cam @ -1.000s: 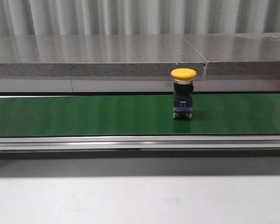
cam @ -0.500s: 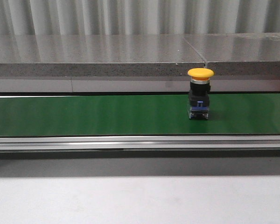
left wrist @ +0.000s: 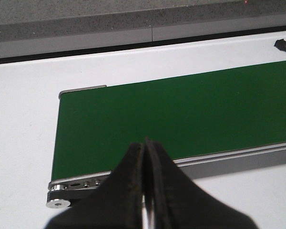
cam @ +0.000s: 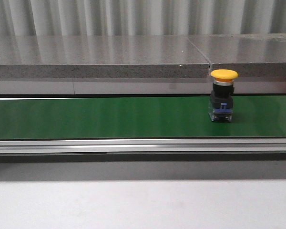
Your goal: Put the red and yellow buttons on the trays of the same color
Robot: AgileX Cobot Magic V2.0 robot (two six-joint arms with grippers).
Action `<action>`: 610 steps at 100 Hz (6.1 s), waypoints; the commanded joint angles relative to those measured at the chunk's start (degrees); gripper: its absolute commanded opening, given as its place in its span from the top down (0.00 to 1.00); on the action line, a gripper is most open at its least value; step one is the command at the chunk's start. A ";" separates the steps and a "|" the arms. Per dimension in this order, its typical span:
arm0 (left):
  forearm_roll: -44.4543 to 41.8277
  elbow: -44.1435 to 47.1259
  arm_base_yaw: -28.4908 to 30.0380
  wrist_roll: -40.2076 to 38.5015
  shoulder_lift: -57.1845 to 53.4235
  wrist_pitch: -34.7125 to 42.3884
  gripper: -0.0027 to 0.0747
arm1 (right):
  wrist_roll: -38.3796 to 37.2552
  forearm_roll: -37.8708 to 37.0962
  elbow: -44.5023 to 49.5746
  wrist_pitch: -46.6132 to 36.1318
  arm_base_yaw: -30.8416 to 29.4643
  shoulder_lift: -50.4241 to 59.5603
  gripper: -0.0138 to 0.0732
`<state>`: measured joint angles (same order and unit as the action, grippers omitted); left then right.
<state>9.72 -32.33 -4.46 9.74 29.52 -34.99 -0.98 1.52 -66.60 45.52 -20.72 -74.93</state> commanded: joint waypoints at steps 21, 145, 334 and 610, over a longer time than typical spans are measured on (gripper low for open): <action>0.96 -1.57 -0.42 0.04 0.21 4.17 0.99 | 0.24 -0.45 -1.03 2.13 7.17 6.80 0.30; 0.96 -1.57 -0.42 0.04 0.21 4.17 0.99 | -3.44 3.97 -11.60 17.61 26.35 -11.98 0.16; 0.96 -1.57 -0.42 0.04 0.21 4.17 0.99 | -7.70 -4.13 -10.47 22.58 -13.11 -2.20 0.61; 0.96 -1.57 -0.42 0.04 0.21 4.17 0.99 | -8.62 -1.52 5.55 -1.22 -13.77 -1.12 0.60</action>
<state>9.72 -32.33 -4.46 9.74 29.52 -34.99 -10.73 0.76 -59.89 45.02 -36.64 -80.49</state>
